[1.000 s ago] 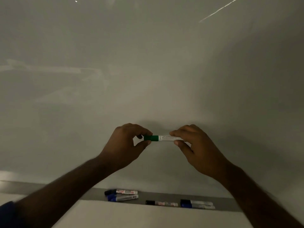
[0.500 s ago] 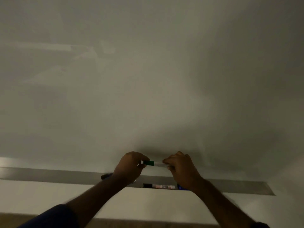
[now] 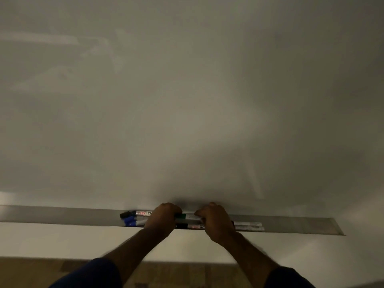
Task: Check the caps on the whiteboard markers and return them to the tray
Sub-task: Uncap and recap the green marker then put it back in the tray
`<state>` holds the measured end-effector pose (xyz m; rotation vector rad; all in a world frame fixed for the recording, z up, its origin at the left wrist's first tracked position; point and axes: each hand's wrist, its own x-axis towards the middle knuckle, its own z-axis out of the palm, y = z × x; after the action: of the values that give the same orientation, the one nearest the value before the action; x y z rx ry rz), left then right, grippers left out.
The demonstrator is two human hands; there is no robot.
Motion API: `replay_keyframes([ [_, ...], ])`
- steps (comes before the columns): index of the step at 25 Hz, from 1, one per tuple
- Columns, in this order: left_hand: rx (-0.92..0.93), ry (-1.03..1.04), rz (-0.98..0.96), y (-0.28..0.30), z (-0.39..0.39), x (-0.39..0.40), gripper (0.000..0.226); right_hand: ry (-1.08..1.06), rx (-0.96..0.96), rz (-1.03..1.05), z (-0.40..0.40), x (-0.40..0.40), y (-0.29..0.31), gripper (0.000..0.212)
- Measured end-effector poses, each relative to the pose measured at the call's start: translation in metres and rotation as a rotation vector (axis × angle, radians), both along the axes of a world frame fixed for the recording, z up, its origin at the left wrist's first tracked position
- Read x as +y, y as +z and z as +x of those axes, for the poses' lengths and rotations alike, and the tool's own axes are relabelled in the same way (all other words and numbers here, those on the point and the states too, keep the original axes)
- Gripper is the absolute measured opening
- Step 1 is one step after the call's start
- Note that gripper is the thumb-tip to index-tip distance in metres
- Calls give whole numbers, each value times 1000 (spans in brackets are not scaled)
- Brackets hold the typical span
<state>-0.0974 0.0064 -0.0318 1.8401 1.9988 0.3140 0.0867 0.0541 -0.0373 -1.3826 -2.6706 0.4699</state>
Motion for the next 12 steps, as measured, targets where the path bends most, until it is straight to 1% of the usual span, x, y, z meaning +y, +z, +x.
replay_keyframes([
  [4,8,0,-55,-7,2,4,22,-5,-64,-5,0,-2,-13,33],
  [8,62,-18,-94,-12,2,3,30,83,-120,40,-1,-3,-20,30],
  [12,72,-40,-91,-15,1,3,30,83,-100,31,2,-1,-21,29],
])
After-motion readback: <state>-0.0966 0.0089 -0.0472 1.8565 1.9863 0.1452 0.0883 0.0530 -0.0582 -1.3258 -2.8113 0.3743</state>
